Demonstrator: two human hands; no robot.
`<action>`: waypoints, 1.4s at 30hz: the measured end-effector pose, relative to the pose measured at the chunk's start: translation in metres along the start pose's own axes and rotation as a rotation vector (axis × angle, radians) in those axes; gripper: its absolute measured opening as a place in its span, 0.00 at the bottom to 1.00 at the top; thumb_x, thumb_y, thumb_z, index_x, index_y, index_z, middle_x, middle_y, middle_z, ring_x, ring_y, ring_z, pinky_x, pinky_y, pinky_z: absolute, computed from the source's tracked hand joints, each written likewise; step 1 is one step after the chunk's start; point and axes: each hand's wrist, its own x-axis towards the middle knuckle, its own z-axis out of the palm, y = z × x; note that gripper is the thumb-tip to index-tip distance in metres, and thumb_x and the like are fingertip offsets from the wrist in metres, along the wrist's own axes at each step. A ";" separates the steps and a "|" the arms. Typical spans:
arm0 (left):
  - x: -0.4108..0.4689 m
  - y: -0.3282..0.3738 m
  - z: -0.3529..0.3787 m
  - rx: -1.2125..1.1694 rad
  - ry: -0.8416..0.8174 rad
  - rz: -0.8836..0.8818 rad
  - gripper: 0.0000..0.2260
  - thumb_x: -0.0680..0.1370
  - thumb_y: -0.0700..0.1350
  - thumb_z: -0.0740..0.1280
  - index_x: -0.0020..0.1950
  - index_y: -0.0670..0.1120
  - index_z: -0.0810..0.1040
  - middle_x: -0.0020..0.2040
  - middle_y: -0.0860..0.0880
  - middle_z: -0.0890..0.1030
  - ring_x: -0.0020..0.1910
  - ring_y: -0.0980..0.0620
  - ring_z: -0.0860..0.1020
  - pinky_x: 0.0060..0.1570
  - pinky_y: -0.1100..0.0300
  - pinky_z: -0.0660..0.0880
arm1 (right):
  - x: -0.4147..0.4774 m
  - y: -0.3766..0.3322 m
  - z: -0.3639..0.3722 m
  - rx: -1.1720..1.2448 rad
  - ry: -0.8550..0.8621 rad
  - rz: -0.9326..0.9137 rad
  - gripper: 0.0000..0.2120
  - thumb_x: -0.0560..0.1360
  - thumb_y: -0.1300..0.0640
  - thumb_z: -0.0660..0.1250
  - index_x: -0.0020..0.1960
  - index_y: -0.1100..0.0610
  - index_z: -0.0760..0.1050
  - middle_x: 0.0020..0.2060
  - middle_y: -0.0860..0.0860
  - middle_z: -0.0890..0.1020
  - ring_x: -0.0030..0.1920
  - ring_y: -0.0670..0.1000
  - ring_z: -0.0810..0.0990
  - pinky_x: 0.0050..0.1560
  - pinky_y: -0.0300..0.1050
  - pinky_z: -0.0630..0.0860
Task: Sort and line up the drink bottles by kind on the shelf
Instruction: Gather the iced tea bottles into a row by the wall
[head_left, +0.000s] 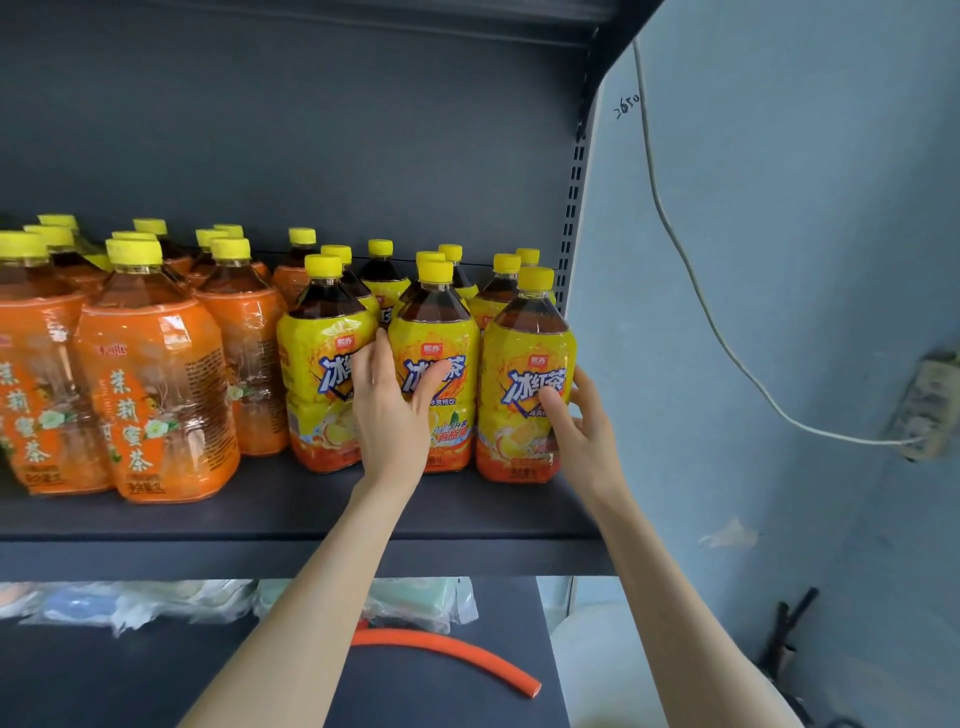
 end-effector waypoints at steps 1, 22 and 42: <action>0.001 0.001 -0.002 0.039 0.020 0.018 0.31 0.74 0.54 0.68 0.71 0.37 0.67 0.62 0.39 0.74 0.62 0.43 0.73 0.54 0.68 0.64 | -0.001 0.000 0.001 0.002 0.000 -0.002 0.18 0.81 0.56 0.61 0.70 0.53 0.67 0.53 0.45 0.80 0.48 0.43 0.84 0.41 0.37 0.80; -0.029 0.033 -0.010 -0.279 -0.197 -0.034 0.29 0.73 0.67 0.54 0.64 0.48 0.71 0.58 0.53 0.74 0.59 0.57 0.71 0.59 0.64 0.66 | -0.033 -0.005 0.012 -0.042 -0.082 -0.020 0.33 0.68 0.33 0.68 0.69 0.42 0.67 0.60 0.49 0.78 0.55 0.52 0.82 0.54 0.57 0.80; -0.022 0.011 -0.043 -0.442 -0.005 -0.139 0.27 0.70 0.62 0.63 0.63 0.48 0.68 0.57 0.53 0.77 0.53 0.66 0.76 0.45 0.74 0.72 | 0.081 0.022 0.027 -0.231 0.063 0.142 0.50 0.65 0.42 0.77 0.77 0.54 0.53 0.73 0.56 0.63 0.72 0.56 0.64 0.69 0.61 0.67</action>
